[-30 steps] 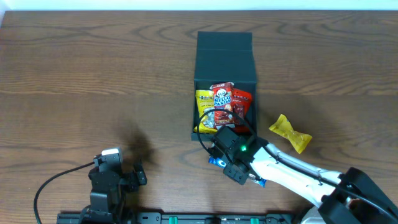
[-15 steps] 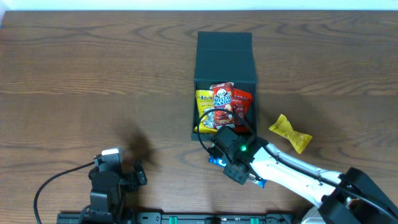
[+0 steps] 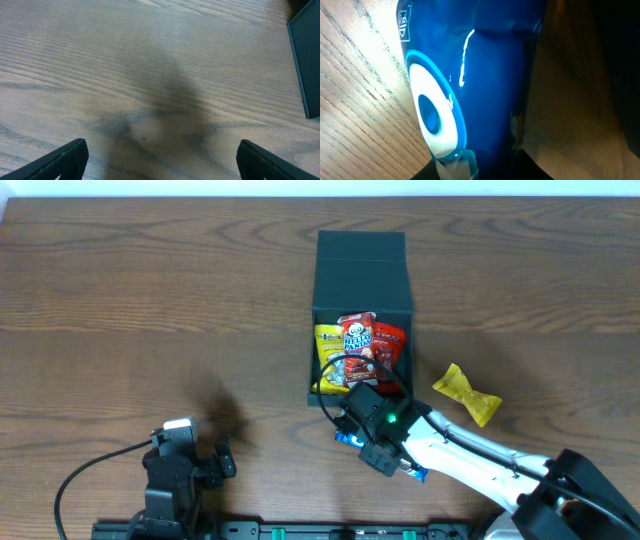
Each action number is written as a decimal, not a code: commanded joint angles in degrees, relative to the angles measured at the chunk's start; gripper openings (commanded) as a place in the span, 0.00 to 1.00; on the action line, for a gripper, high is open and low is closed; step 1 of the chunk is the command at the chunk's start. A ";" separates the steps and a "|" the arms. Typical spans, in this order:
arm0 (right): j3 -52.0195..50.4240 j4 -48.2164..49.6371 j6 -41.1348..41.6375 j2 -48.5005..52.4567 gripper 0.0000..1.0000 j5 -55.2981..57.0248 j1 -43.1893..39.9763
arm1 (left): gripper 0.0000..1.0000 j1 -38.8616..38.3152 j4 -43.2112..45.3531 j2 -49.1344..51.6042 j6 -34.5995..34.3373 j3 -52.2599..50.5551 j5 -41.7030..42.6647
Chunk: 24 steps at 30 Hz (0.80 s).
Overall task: Pack container
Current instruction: 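Grasp the blue Oreo pack with the right gripper, then lift the Oreo pack and lower it into the black box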
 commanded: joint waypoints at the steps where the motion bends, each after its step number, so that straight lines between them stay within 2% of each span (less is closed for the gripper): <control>1: -0.20 0.22 -0.17 -1.42 0.27 -0.83 0.48 | 0.95 -0.13 -3.91 -0.35 0.20 0.07 -0.17; 16: 0.07 0.42 -0.11 -11.04 0.24 -0.85 4.28 | 0.95 -0.13 -3.91 -0.35 0.20 0.07 -0.15; 24: 3.61 1.53 5.46 -13.73 0.24 -0.83 5.40 | 0.95 -0.13 -3.91 -0.35 0.20 0.07 -0.17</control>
